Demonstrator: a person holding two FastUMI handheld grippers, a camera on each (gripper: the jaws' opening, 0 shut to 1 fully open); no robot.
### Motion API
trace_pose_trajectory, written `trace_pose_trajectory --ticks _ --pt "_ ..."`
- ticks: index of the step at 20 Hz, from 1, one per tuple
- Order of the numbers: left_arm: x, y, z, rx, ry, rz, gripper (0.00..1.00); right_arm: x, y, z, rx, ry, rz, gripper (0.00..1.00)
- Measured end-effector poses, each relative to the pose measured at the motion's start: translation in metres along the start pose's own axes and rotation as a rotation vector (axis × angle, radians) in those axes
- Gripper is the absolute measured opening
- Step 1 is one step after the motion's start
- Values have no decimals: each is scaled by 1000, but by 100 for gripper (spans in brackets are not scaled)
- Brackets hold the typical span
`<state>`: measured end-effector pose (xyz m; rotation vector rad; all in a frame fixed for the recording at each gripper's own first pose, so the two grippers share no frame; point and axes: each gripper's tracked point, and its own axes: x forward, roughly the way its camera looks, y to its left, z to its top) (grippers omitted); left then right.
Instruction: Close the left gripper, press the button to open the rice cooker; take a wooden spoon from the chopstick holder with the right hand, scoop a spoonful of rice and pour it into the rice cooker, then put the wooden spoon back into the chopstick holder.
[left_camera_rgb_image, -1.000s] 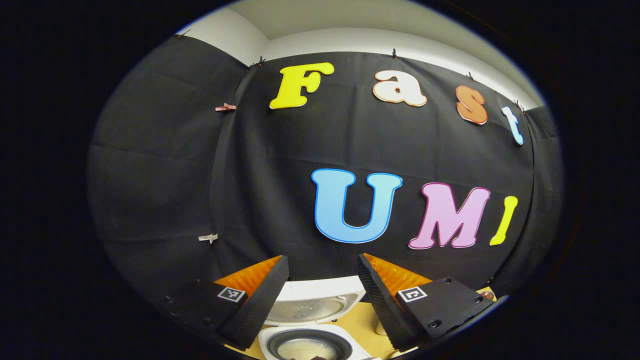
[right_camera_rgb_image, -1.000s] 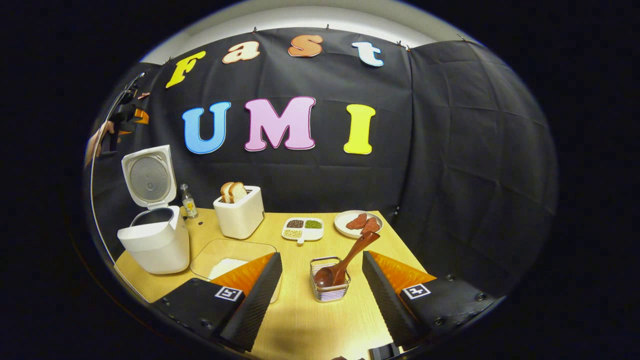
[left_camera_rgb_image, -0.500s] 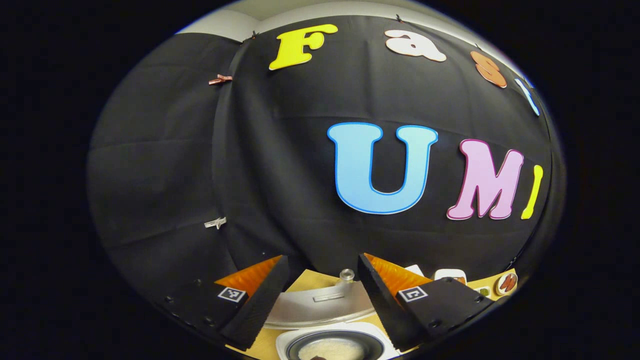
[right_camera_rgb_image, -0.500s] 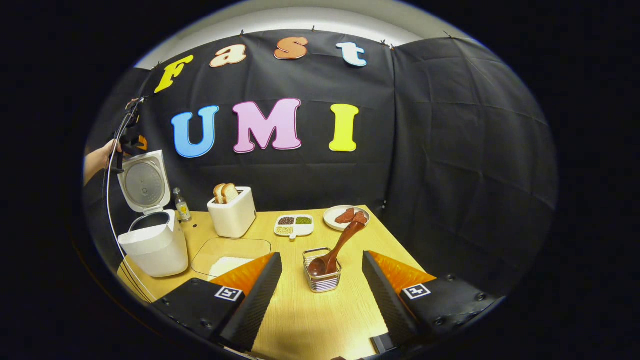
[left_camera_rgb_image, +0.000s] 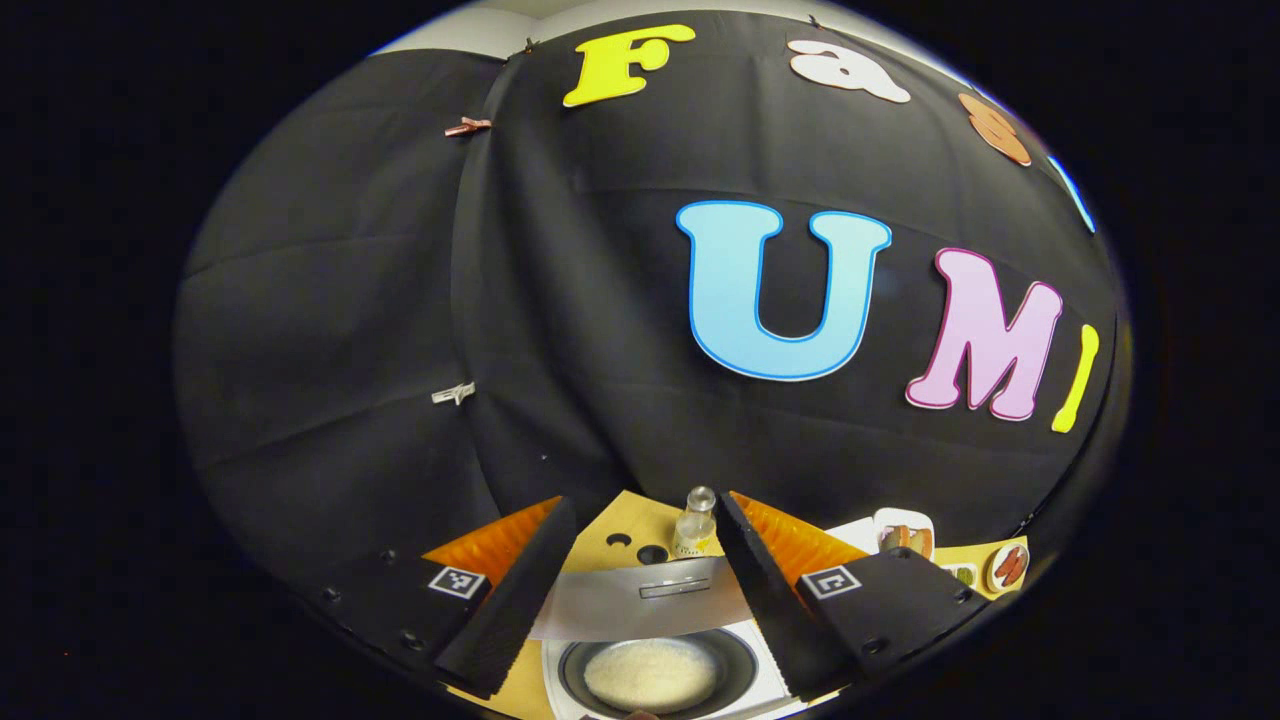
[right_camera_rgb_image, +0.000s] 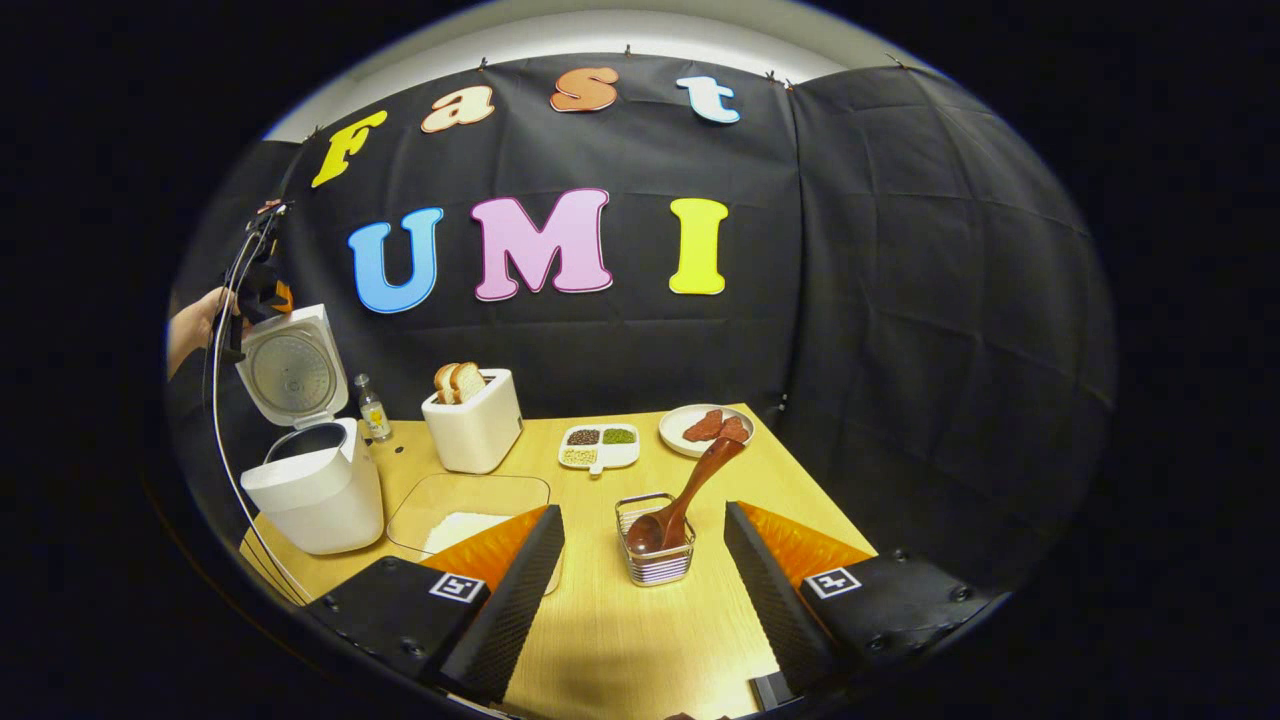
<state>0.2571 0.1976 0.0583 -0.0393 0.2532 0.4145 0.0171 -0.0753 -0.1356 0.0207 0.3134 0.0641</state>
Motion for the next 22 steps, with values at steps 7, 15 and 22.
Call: trace_pose_trajectory --ticks 7,15,22 --pt "-46 -20 -92 -10 157 -30 98 19 21 -7 -20 27 105 99" --pt "-57 -32 -186 18 230 11 98 36 5 -7 -44 36 136 100" --pt "-57 -45 -242 69 230 26 99 49 -10 -10 -43 60 179 99"
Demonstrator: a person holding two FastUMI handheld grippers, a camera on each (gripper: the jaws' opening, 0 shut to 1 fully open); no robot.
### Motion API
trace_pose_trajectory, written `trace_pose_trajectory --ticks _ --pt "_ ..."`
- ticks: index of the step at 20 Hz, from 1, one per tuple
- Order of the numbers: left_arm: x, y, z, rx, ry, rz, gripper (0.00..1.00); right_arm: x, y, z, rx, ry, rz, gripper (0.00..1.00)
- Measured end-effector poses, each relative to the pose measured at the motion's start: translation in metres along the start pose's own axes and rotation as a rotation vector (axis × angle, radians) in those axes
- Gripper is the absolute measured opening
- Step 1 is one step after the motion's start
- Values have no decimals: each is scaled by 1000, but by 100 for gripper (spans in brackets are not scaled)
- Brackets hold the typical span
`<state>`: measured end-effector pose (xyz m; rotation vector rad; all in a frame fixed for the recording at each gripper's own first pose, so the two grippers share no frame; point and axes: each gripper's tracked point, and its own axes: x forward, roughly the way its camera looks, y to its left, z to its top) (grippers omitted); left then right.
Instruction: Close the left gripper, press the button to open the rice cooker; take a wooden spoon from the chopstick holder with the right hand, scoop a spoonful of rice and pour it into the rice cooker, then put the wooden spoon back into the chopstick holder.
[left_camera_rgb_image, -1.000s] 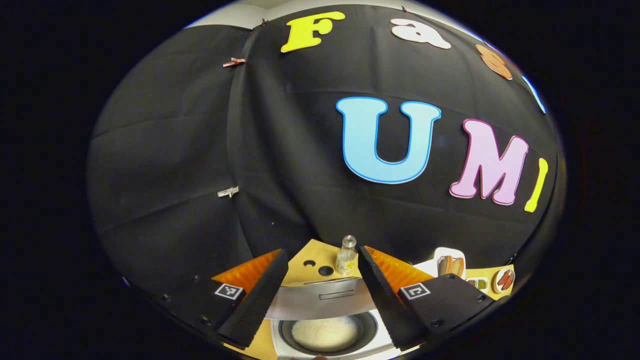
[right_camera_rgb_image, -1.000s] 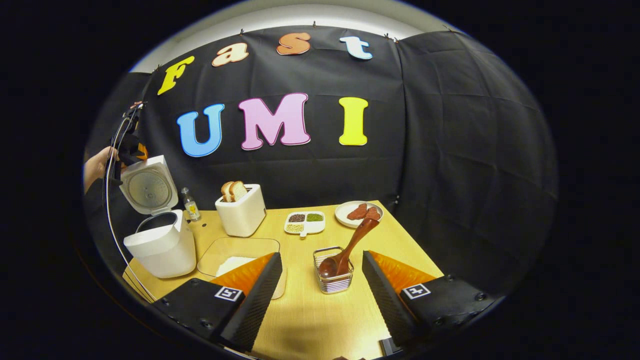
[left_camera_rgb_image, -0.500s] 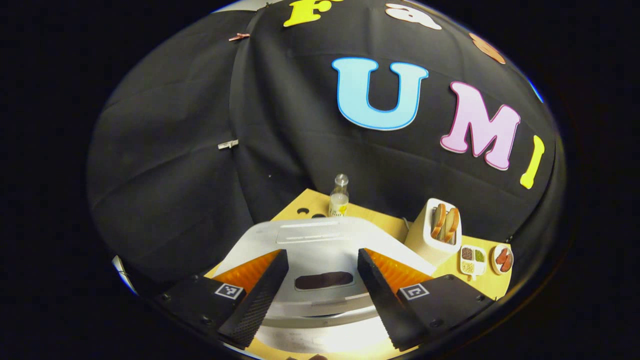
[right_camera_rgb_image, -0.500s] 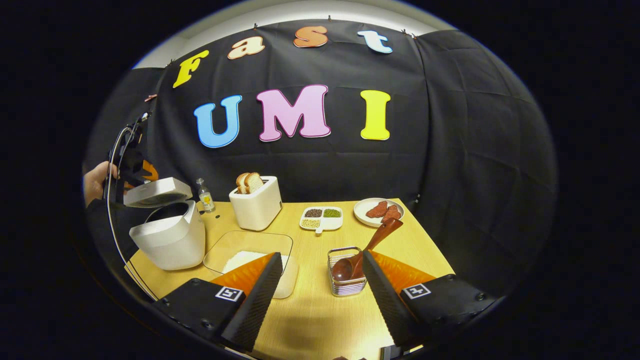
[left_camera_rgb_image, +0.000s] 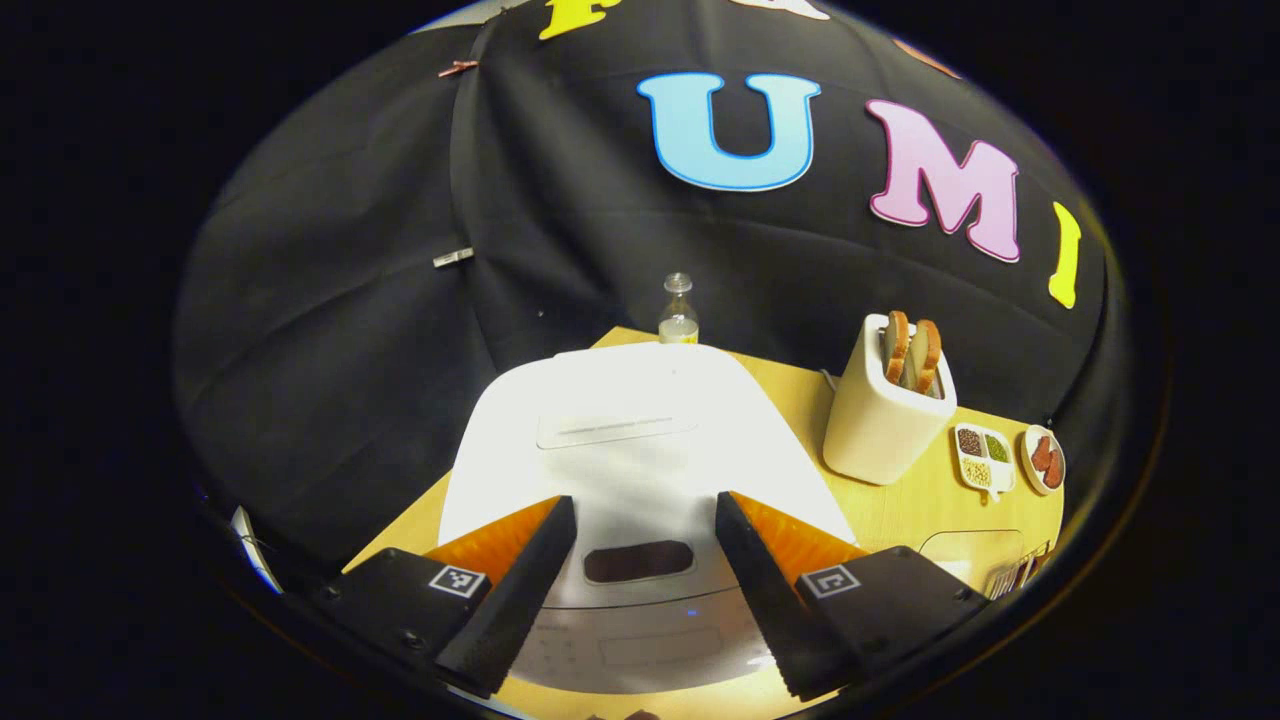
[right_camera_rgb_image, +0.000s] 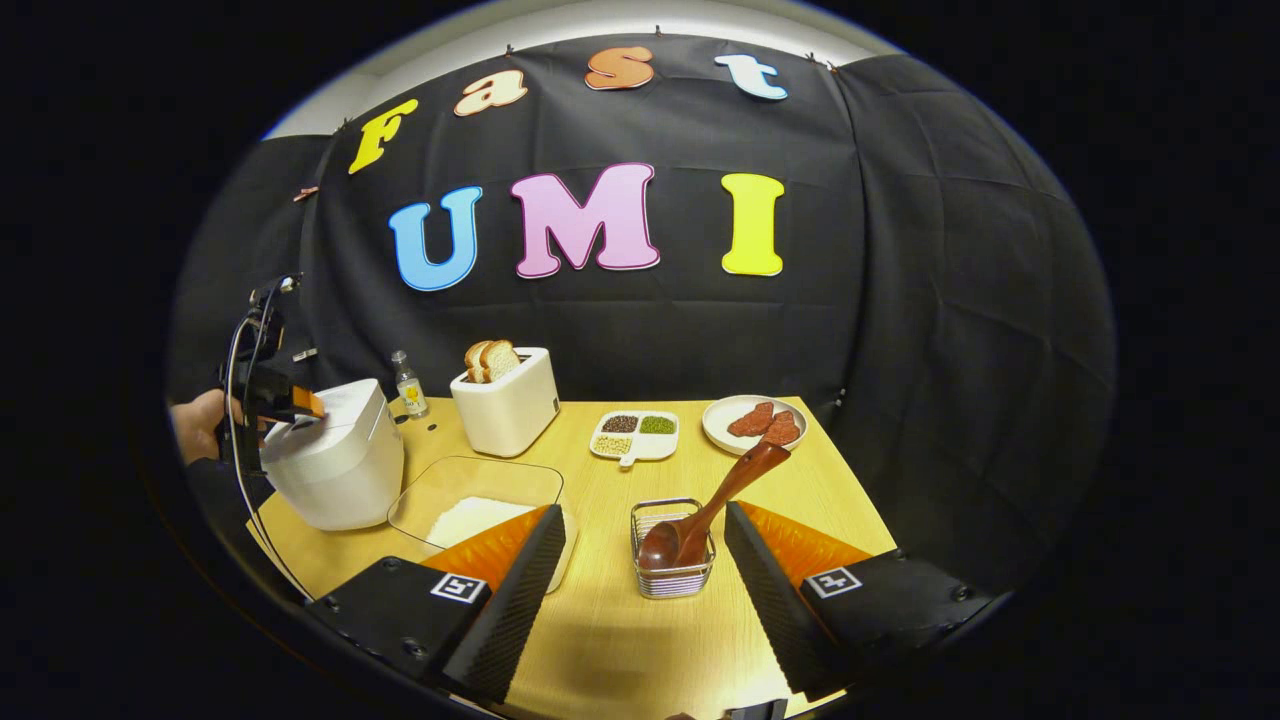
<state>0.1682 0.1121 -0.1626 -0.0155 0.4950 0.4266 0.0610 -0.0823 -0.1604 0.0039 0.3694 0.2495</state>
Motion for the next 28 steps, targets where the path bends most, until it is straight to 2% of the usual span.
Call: trace_pose_trajectory --ticks 3,8,12,14,15,18,23,26,28 --pt "0 -1 -1 -15 -64 10 100 6 -5 -13 2 25 49 99" --pt "-2 -5 -4 -14 -55 17 100 12 -7 -23 -24 56 114 100" --pt "-11 -6 -5 19 -57 -15 100 2 -9 -4 1 -8 84 99" --pt "-28 5 -6 28 -64 17 98 -7 -9 2 1 -21 49 99" --pt "-42 8 -3 15 -99 16 98 -12 -2 13 7 -31 34 99" --pt "-99 0 6 -45 -227 -80 98 -34 12 33 7 -85 21 99" --pt "-204 -4 -8 17 -406 -195 98 -80 21 59 -20 -195 -65 99" --pt "-261 -12 -17 16 -467 -256 98 -112 31 59 8 -226 -94 98" --pt "-293 -8 -21 -5 -498 -268 98 -135 40 59 4 -245 -99 98"
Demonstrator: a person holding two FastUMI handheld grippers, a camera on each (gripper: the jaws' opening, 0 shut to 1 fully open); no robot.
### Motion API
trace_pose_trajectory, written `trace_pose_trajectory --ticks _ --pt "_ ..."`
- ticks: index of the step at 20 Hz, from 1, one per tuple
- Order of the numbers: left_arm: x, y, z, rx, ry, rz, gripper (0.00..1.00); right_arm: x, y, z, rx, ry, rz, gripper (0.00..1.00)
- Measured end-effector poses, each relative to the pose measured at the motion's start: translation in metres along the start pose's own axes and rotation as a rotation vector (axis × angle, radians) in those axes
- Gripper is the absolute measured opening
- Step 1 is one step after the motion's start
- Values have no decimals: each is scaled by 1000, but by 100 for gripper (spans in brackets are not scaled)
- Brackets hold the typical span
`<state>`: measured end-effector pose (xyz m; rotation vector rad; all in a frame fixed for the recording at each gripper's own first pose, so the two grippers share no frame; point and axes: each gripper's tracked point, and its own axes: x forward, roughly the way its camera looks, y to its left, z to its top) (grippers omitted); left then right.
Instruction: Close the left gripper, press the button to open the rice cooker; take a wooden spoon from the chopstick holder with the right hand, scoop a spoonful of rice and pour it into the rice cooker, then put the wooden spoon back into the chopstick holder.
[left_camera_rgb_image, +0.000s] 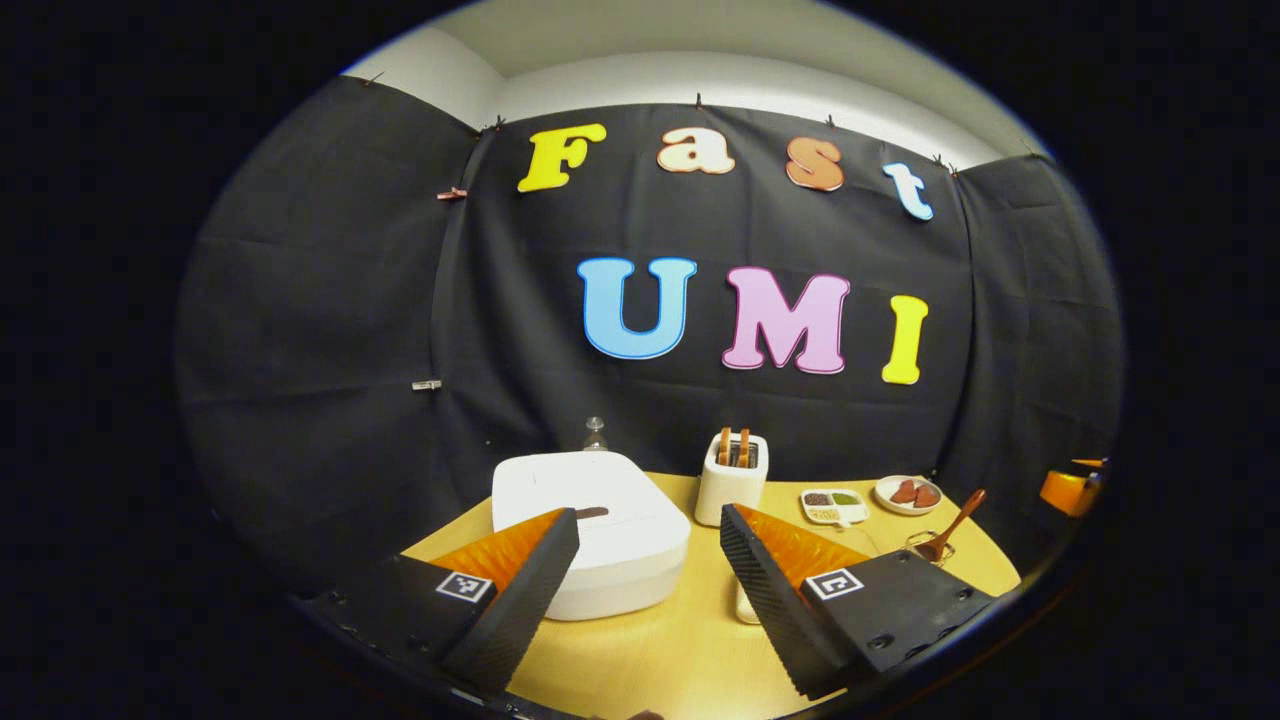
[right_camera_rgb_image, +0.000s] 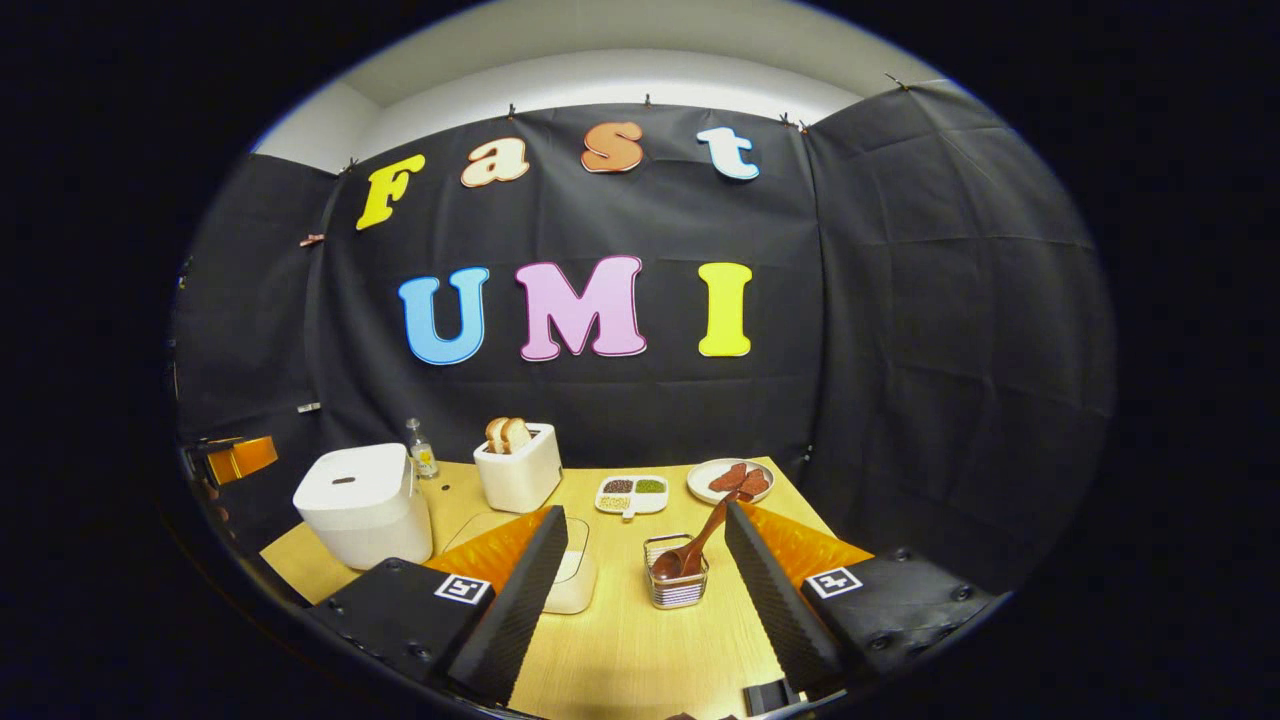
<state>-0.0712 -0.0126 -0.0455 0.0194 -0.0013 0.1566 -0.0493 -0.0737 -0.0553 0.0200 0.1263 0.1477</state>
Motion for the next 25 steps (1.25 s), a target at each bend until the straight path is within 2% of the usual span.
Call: trace_pose_trajectory --ticks 3,8,11,14,19,25 --pt "-40 -3 5 -11 -27 -10 98 -29 8 2 -23 -25 -12 99" --pt "-79 -11 -22 -13 5 -60 98 -67 35 -18 -41 1 10 98" --pt "-80 -4 -26 -33 33 -61 97 -70 54 -27 -55 21 50 98" --pt "-76 5 -15 -16 5 -57 98 -65 67 -19 -45 9 76 98" --pt "-67 8 -7 -2 -19 -98 97 -56 77 -5 -33 -15 78 99" --pt "-57 11 -13 -12 6 -163 97 -55 75 -6 -28 11 36 99"
